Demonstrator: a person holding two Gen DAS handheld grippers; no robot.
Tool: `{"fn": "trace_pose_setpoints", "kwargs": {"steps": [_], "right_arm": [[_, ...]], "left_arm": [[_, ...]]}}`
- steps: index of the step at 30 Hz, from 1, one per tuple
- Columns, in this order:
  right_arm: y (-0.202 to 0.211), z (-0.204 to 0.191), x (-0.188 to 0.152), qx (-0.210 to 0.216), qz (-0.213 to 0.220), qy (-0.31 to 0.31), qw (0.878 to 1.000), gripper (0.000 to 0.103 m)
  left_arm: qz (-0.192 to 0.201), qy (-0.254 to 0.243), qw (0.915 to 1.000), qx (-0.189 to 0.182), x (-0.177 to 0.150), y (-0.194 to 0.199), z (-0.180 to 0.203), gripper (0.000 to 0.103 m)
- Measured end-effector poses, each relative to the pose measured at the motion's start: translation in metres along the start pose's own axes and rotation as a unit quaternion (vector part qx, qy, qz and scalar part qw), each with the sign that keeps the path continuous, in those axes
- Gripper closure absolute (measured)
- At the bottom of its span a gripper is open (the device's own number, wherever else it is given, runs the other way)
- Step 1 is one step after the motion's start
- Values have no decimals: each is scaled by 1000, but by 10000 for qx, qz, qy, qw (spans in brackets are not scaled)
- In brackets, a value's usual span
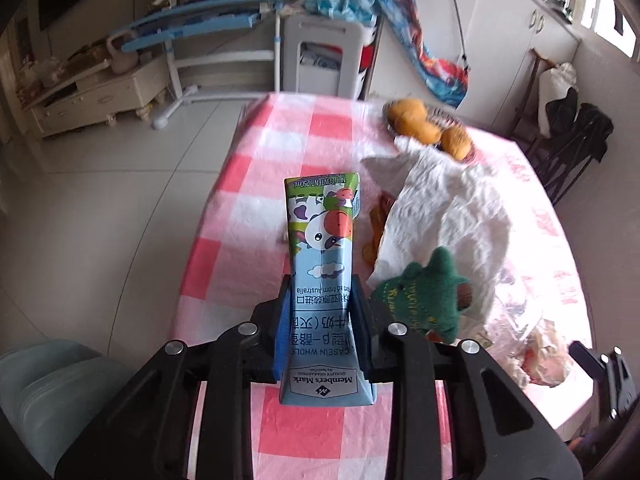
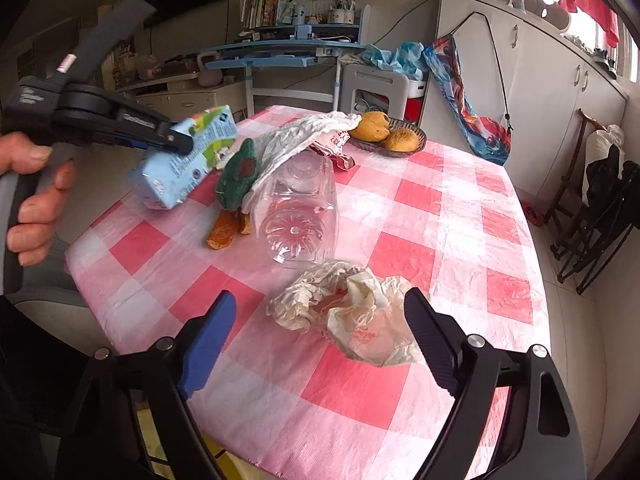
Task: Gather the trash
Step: 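Lift the carton with the left gripper while the right gripper grasps the crumpled paper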
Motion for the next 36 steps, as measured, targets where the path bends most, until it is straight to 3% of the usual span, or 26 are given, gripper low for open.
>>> {"fn": "trace_pose_setpoints", "kwargs": {"steps": [5,7,9,11,13,16,18,20,22,26,27,28,31,36], "right_arm": [[-22,16,1,89,-203,-451,9987,29],[-27,24,-4,278,-305,-742,9964,43],[-22,28,-9,248,-494,-781,9954,45],[-19,31,-11,341,-406,-862,9949,47],[-17,32,-13,450,-372,-909,9941,57],[-19,29,-14,537,-361,-903,9938,63],[-19,28,-12,621,-295,-914,9934,63],[-17,26,-10,596,-238,-879,9941,53],[-15,27,-9,475,-131,-863,9950,23],[-19,28,-9,383,-143,-845,9956,23],[-22,28,-10,372,-200,-831,9956,25],[-26,27,-11,328,-272,-797,9959,45],[-28,27,-13,358,-347,-793,9956,66],[-9,24,-8,383,-58,-710,9967,72]], "left_arm": [[358,201,9988,-277,-3,29,-13,77],[431,238,9983,-309,-3,34,-16,77],[453,268,9980,-337,-2,38,-19,77],[456,284,9978,-379,0,40,-20,77],[492,263,9976,-415,-1,43,-19,77],[551,194,9972,-457,-3,47,-15,77],[551,162,9972,-475,-4,48,-14,77],[517,151,9975,-460,-5,47,-13,77],[468,147,9978,-448,-5,46,-14,77],[427,133,9981,-425,-3,44,-13,77],[427,116,9981,-421,-3,43,-12,77],[427,87,9982,-424,-4,43,-10,77],[427,17,9980,-464,-5,43,-7,77],[621,-58,9963,-591,-7,52,-5,77]]}}
Point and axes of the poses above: each gripper's, at about its wrist camera, not at the fingertips, and y roughly against the way its jaws point, z to its right, x to its top, the point moved 2 cm from there along -y, roughly the way its jaws point, and after that the axes turned 1 degree about -z, right-handed, at the moved point
